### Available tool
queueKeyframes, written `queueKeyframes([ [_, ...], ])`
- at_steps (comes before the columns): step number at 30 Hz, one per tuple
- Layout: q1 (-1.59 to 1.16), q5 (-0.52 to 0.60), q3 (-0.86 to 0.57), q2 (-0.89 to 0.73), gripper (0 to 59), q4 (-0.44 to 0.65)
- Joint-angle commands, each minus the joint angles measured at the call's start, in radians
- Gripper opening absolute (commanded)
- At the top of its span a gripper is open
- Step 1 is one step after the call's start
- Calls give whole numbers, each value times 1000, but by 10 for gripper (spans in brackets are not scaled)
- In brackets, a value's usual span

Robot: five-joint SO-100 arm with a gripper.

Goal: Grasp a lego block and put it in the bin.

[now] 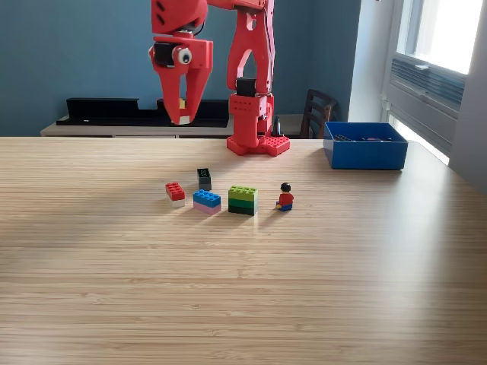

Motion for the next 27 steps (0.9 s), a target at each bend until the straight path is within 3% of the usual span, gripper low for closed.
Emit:
queueKeyframes([
  [1, -348, 25, -44, 20, 1, 46],
  [16, -1333, 69, 17, 17, 1, 60],
  [27, -1671, 40, 66, 12, 1, 54],
])
